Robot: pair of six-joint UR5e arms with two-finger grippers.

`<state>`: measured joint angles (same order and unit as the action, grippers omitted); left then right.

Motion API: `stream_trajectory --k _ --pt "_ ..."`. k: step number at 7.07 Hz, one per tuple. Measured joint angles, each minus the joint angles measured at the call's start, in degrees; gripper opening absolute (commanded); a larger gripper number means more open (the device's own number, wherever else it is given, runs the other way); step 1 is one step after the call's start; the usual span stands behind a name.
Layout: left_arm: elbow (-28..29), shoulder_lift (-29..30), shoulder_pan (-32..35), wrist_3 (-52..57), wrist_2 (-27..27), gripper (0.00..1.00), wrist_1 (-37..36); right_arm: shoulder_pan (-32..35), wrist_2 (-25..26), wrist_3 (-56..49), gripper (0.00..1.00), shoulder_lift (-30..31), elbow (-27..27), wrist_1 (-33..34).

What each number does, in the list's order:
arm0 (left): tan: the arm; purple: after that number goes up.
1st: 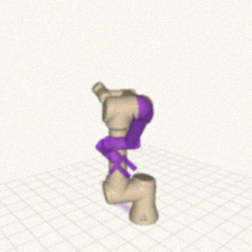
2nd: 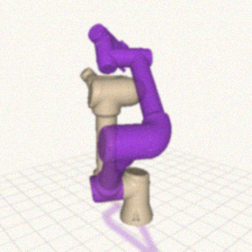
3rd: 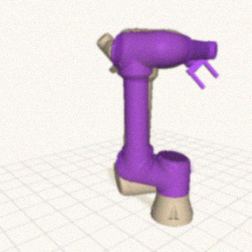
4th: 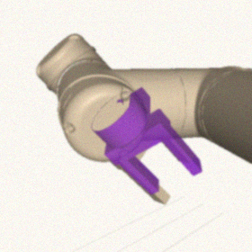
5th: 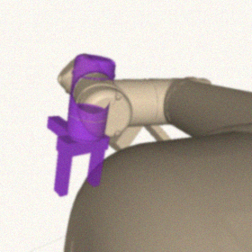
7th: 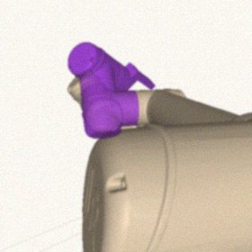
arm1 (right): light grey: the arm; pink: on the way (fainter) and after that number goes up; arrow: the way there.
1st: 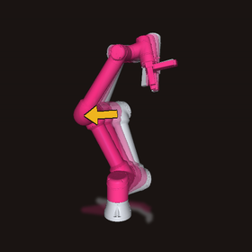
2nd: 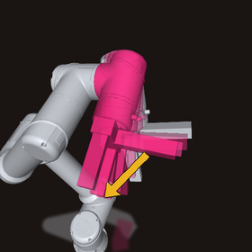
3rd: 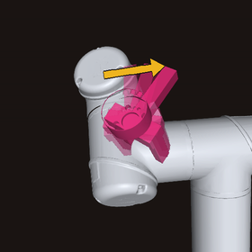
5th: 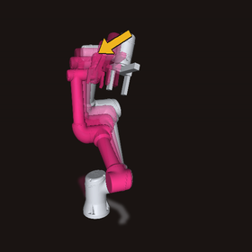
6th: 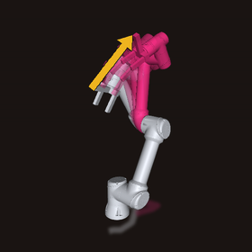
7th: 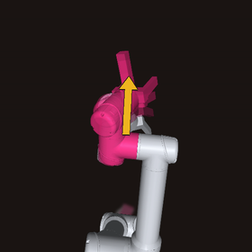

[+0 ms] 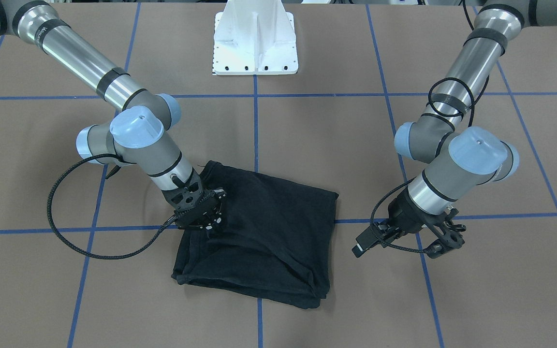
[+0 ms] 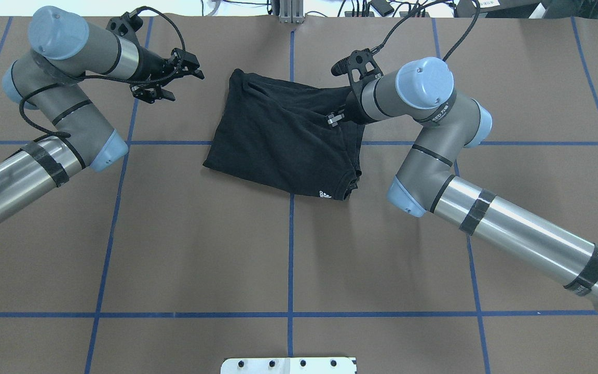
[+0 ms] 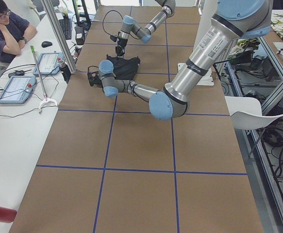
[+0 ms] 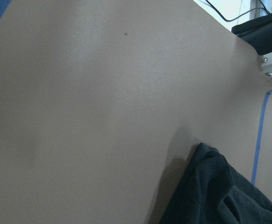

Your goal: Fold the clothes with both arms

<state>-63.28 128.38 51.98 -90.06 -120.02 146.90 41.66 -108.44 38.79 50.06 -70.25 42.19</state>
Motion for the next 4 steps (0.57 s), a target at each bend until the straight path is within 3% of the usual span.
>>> stream_trajectory --k 1,3,4 --pt "0.0 0.0 0.0 -0.1 0.0 1.00 0.0 0.4 -0.3 -0.1 0.00 0.0 0.1 0.1" --pt "0.0 0.1 0.0 -0.2 0.0 1.00 0.0 -0.4 -0.2 0.5 0.55 -0.3 0.1 0.2" --pt "0.0 0.1 0.0 -0.2 0.0 1.00 0.0 -1.3 0.0 1.0 0.65 -0.5 0.2 0.2"
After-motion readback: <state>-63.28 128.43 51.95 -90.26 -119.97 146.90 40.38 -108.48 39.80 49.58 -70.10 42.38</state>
